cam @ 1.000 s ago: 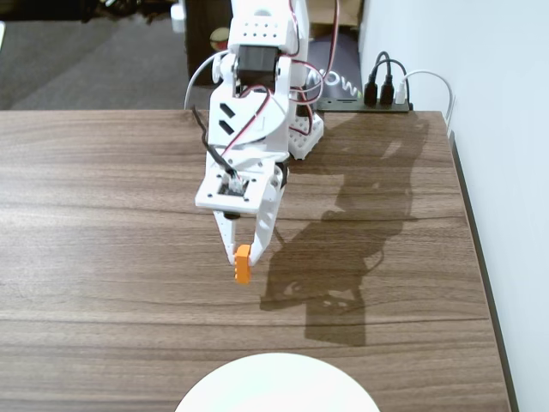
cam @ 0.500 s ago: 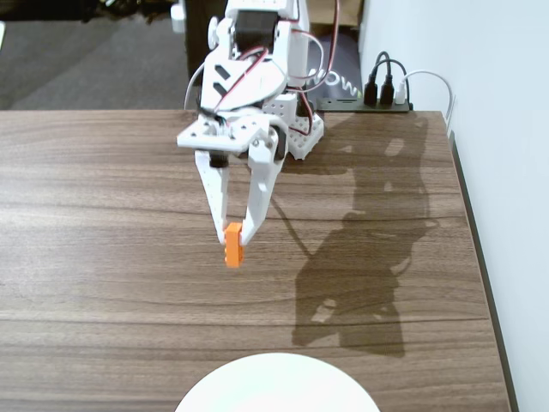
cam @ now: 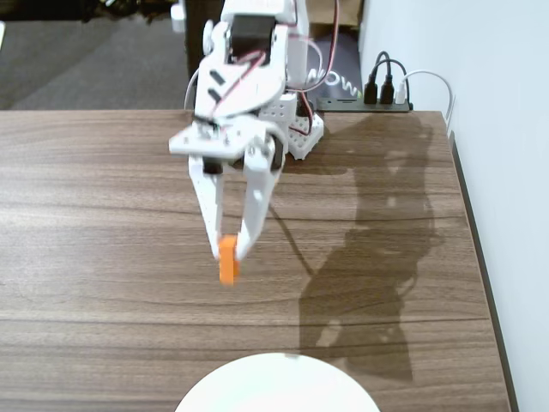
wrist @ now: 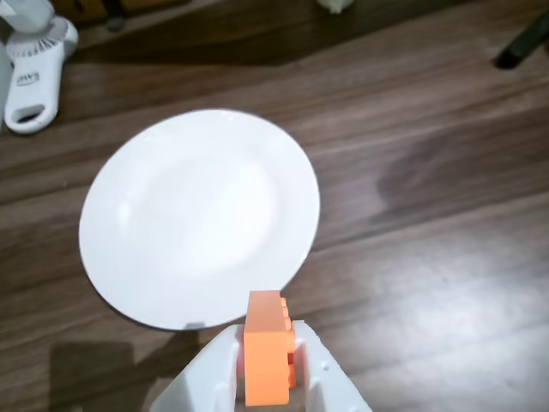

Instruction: Grasp a lego block and put it on the plate.

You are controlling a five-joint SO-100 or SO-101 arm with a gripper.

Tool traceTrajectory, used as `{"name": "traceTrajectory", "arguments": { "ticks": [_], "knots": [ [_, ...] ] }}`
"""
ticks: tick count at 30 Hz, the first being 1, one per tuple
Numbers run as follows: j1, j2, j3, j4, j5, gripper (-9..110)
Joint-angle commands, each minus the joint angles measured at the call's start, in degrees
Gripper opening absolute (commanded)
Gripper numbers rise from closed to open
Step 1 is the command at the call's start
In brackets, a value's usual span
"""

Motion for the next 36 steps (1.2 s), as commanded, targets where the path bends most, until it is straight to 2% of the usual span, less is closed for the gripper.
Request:
{"name": "traceTrajectory", "arguments": {
  "ticks": [1, 12, 19, 36],
  "knots": [
    [-0.79, -3.69, -4.75, -2.81, -0.18, 2],
    [-3.87, -20.13, -17.4, -5.19, 0.53, 2],
    [-5.36, -31.29, -27.07, -2.64, 1.14, 2],
    [-4.48, -42.71, -34.8, -0.88, 1.49, 1]
  ]
}}
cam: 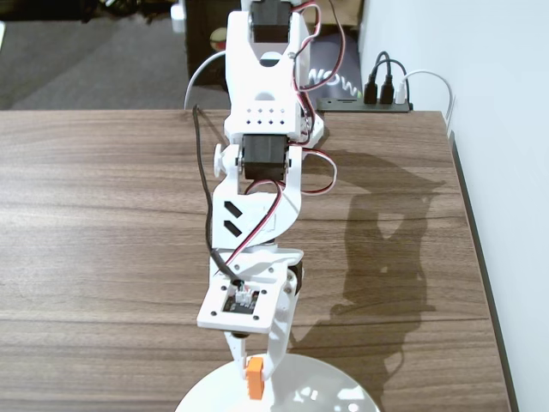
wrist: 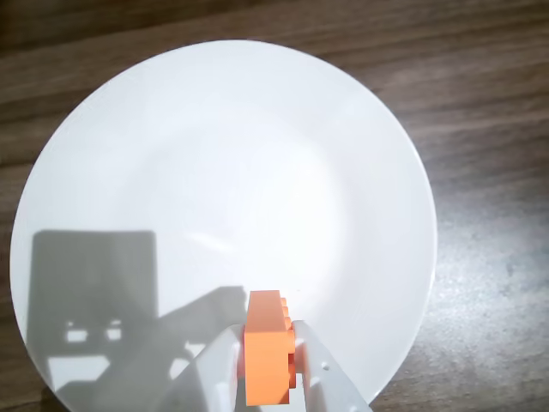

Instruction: Grasp a lego block and put it on the plate.

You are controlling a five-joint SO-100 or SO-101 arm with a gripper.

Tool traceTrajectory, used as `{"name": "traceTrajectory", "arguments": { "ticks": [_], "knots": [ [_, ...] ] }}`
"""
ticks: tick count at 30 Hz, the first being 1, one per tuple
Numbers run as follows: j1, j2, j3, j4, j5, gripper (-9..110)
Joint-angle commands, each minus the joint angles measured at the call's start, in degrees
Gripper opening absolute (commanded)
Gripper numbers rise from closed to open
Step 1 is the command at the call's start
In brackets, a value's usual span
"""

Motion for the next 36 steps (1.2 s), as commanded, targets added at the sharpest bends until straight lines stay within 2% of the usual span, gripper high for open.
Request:
{"name": "traceTrajectory", "arguments": {
  "ticks": [1, 11, 13, 16, 19, 36],
  "knots": [
    [0.26, 0.35, -3.16, 0.18, 0.44, 1],
    [-1.23, 1.32, -3.25, 2.55, 0.97, 3],
    [-1.41, 1.85, -3.25, 3.52, 1.32, 12],
    [-1.41, 2.29, -3.25, 4.13, 1.67, 17],
    [-1.32, 2.72, -3.25, 4.22, 2.72, 26],
    [-0.62, 4.48, -2.81, 5.45, 2.64, 25]
  ]
}}
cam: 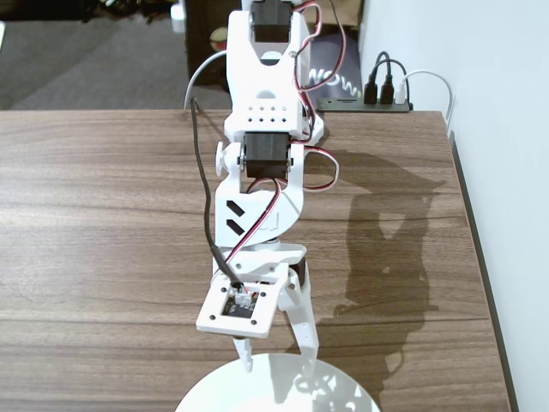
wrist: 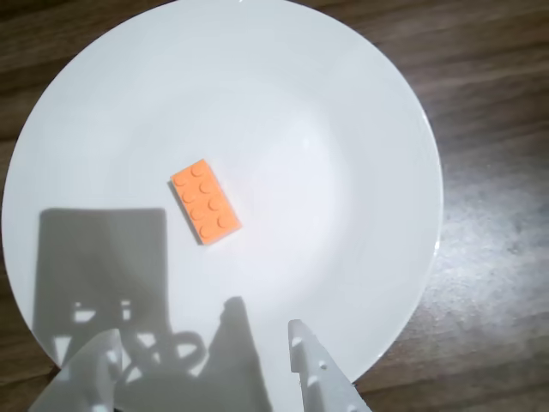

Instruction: Grasp a lego block and put it on the plate.

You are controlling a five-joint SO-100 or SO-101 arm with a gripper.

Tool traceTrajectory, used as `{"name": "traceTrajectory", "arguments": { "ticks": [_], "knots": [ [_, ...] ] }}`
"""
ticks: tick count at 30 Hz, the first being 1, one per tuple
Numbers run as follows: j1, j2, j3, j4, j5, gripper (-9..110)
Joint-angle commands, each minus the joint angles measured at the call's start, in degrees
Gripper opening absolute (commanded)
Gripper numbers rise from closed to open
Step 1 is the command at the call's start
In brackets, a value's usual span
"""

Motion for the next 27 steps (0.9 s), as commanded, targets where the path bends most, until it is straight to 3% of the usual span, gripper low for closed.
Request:
{"name": "traceTrajectory", "arguments": {
  "ticks": [1, 11, 15, 27],
  "knots": [
    [-0.26, 4.22, -2.2, 0.44, 0.0, 25],
    [-1.05, 7.56, 1.14, 1.14, -0.35, 21],
    [-1.67, 10.28, 4.22, 1.23, -0.35, 0],
    [-3.87, 28.21, 26.02, 1.23, -0.44, 0]
  ]
}}
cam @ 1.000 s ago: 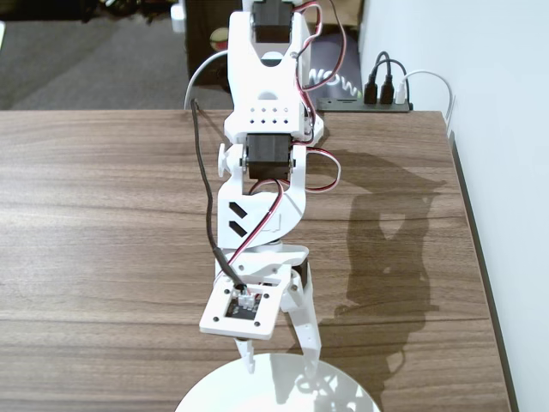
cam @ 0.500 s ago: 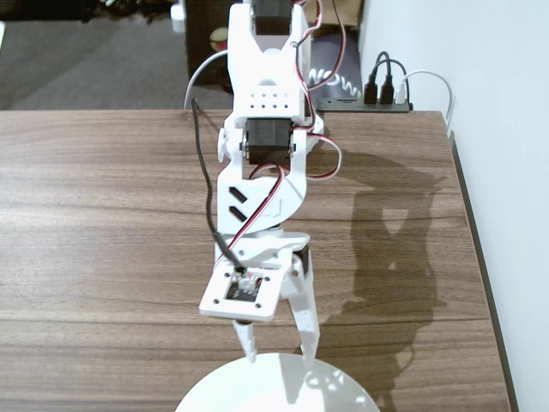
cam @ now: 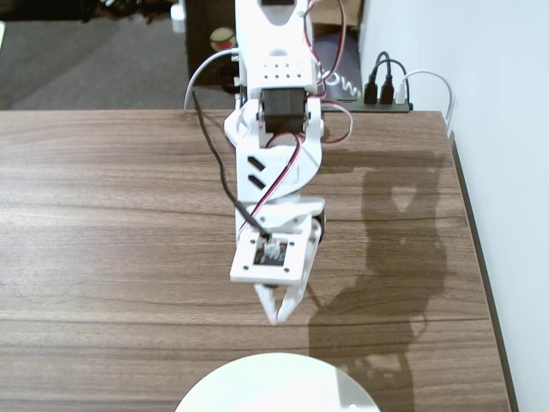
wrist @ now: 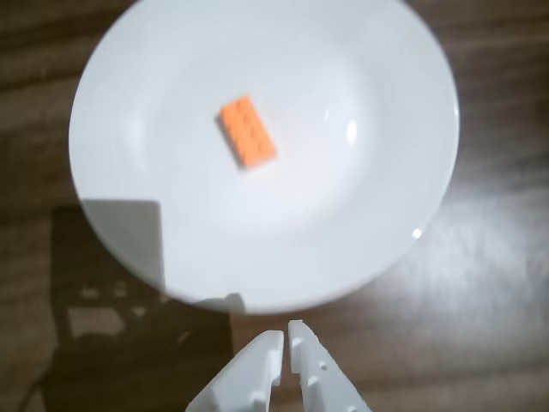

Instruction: Grasp a lego block and put it on the plate.

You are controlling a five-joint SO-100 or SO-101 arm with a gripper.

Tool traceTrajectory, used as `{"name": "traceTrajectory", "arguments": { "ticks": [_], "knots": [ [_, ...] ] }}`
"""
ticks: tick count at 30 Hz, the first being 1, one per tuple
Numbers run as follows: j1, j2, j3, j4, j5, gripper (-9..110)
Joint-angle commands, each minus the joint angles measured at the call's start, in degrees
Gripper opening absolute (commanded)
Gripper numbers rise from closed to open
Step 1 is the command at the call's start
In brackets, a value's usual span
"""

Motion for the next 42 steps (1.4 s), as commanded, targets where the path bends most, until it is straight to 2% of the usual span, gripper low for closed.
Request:
{"name": "traceTrajectory", "arguments": {
  "ticks": [1, 19, 28, 42],
  "knots": [
    [-0.26, 8.35, 4.83, 0.18, -0.26, 0],
    [-3.52, 36.39, 32.52, 6.77, 2.81, 0],
    [-6.5, 54.49, 47.29, 8.26, 23.73, 0],
    [-2.9, 72.42, 52.29, 19.6, 55.72, 0]
  ]
}}
